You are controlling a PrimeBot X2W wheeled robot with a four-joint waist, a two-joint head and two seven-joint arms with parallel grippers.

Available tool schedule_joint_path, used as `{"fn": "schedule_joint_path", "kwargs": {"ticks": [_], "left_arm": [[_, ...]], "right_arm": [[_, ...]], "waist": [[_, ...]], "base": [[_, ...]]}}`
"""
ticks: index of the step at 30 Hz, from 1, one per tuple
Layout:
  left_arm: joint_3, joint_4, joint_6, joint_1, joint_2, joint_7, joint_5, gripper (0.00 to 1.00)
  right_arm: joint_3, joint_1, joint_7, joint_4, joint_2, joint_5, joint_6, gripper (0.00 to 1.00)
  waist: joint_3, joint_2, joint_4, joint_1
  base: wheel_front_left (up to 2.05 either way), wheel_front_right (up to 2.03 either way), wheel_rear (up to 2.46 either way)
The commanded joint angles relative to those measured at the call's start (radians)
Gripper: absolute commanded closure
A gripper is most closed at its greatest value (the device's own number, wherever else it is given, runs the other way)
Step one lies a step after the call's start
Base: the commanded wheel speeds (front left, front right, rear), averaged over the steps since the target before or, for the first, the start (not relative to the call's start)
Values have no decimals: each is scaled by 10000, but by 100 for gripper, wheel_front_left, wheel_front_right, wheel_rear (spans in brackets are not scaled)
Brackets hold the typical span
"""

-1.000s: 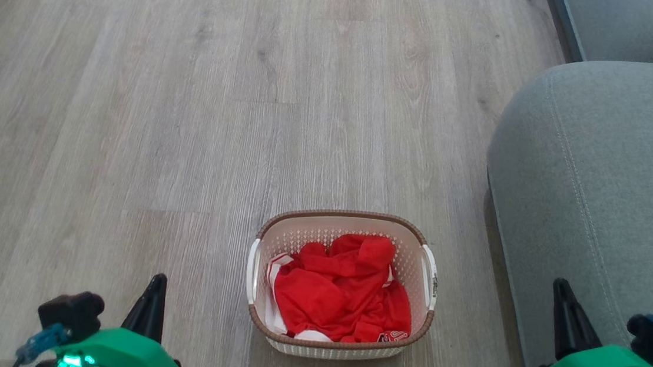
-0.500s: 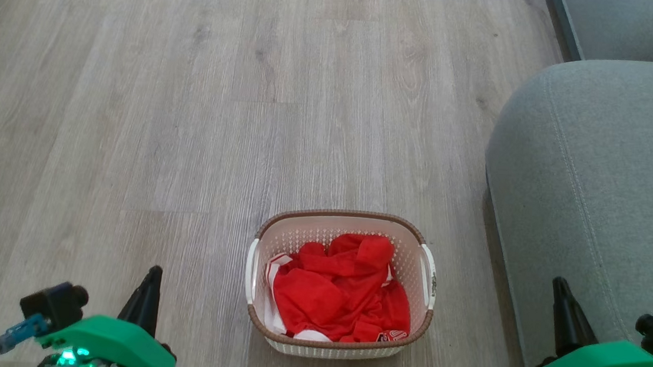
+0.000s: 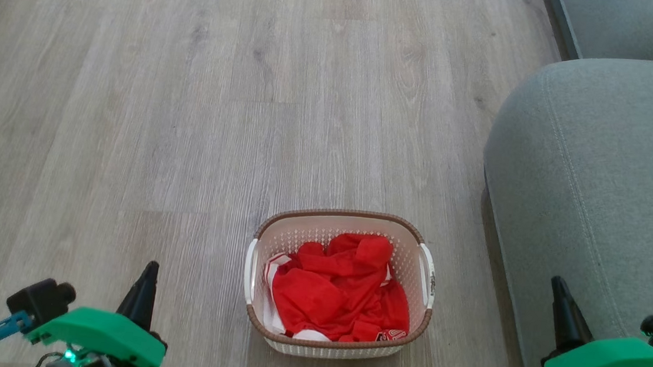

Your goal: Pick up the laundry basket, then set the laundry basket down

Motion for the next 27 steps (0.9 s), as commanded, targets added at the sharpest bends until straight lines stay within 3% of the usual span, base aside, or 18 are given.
{"fn": "schedule_joint_path", "kwargs": {"ticks": [1,27], "left_arm": [[342,-210,-123,-577,6,13,-355,100],[1068,534,-709,-1182,-210,293,-3187,100]], "right_arm": [[57,-542,90,-209,-261,413,-26,100],[-20,-1034,417,435,-303,3524,-38,100]], "waist": [[1,-1,-6,0],[6,-1,-87,0]], "base": [[0,0,0],[0,0,0]]}}
